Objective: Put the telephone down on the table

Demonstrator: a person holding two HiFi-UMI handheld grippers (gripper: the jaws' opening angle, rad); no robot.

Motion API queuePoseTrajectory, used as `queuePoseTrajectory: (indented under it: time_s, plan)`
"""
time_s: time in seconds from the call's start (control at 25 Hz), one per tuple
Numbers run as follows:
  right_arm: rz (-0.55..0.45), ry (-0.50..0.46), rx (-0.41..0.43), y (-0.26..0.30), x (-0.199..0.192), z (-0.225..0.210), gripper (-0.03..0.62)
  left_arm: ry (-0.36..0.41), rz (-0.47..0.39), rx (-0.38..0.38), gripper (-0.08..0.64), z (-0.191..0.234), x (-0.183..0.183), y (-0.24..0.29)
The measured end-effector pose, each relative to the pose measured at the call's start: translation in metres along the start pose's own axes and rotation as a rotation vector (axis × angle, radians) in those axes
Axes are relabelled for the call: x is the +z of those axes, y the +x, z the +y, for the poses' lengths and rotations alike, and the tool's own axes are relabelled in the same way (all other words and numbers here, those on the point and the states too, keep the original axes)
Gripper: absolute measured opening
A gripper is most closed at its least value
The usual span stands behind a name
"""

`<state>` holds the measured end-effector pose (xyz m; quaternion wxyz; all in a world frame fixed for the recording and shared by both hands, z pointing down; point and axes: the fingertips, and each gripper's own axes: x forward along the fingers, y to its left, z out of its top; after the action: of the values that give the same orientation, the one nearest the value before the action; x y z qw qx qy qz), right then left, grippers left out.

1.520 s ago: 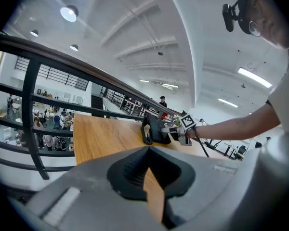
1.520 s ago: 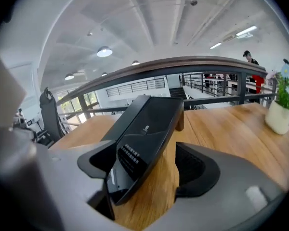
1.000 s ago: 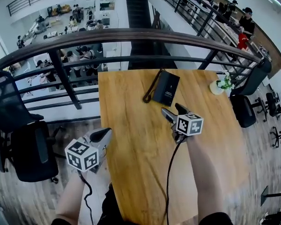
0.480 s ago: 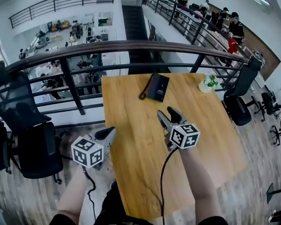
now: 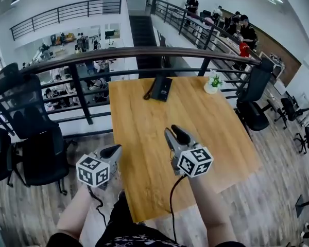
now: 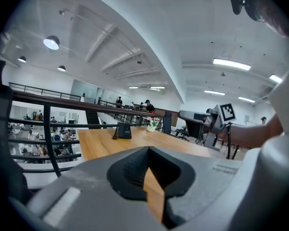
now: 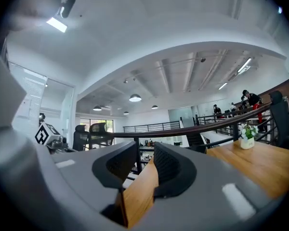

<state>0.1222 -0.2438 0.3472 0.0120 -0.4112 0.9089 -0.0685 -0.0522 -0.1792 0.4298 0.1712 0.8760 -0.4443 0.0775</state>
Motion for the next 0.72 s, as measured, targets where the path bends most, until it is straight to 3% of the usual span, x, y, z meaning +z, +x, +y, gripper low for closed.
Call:
queuePoseTrajectory:
  time_s: [0.16, 0.36, 0.52, 0.72]
  plan:
    - [0.008, -0.029, 0.018, -0.057, -0.006, 0.031, 0.090, -0.008, 0.033, 0.040, 0.002, -0.031, -0.036, -0.046]
    - [-0.002, -0.057, 0.029, -0.104, -0.017, 0.068, 0.015, -0.031, 0.023, 0.081, 0.002, -0.057, -0.050, -0.081]
    - [0.004, -0.059, 0.053, -0.138, -0.030, 0.094, 0.003, -0.036, 0.021, 0.066, 0.002, -0.084, -0.059, -0.093]
    - [0.018, -0.005, 0.011, -0.180, -0.050, 0.099, 0.003, -0.059, 0.037, 0.041, 0.002, -0.098, -0.070, -0.101]
